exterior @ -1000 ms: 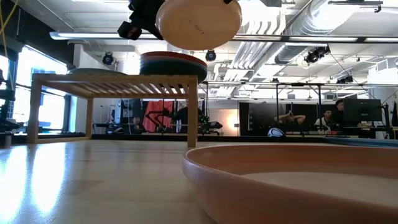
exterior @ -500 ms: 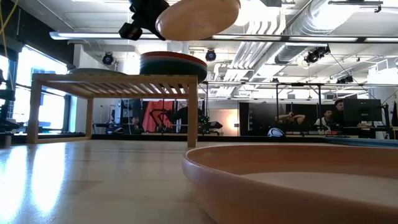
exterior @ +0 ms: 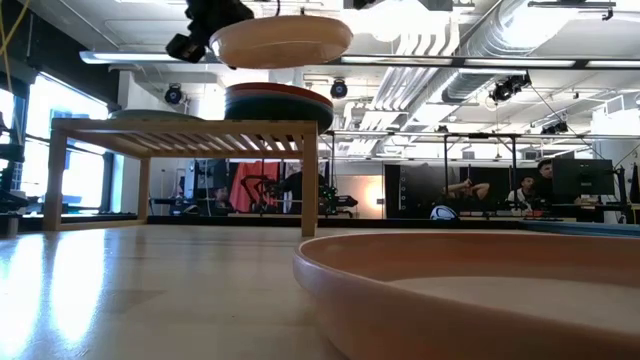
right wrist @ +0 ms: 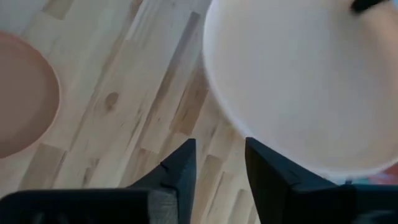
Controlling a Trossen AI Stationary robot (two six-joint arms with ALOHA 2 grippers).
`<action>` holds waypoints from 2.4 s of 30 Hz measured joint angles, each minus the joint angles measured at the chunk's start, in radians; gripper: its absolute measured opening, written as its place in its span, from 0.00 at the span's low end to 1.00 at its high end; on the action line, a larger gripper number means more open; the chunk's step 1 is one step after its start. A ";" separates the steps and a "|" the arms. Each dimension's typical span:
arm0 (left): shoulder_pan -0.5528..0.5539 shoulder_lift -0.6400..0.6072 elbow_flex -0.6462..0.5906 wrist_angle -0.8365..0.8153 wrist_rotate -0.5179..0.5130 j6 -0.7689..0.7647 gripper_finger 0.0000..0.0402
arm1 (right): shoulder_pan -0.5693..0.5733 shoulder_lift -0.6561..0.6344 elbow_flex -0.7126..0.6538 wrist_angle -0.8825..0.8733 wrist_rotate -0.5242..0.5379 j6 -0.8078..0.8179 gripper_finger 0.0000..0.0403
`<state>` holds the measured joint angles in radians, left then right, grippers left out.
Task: Place and stack plates onto a shelf
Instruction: Stack the light orange plate on top of the light green plate on the shelf
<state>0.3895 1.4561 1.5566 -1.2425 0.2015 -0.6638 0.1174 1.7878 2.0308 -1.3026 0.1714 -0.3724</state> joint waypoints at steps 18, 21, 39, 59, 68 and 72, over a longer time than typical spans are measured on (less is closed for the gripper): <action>0.221 -0.170 0.000 -0.123 -0.095 0.047 0.01 | 0.000 0.000 0.000 -0.055 0.084 0.169 0.30; 0.269 -0.184 0.000 -0.123 -0.097 0.048 0.01 | 0.000 0.000 0.000 -0.055 0.086 0.172 0.30; 0.508 -0.243 0.001 -0.198 -0.162 -0.033 0.01 | -0.198 0.000 0.000 -0.188 0.014 0.031 0.29; 0.771 -0.289 0.000 -0.330 -0.228 -0.013 0.01 | -0.269 0.000 0.000 -0.197 -0.029 -0.014 0.29; 0.804 -0.273 -0.053 -0.328 -0.231 -0.013 0.01 | -0.269 0.000 0.000 -0.219 -0.033 -0.014 0.29; 0.804 -0.264 -0.074 -0.327 -0.211 -0.013 0.01 | -0.269 0.000 0.000 -0.220 -0.033 -0.021 0.29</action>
<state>1.1931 1.1922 1.4827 -1.5694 -0.0091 -0.6769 -0.1520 1.7878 2.0304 -1.5230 0.1383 -0.3933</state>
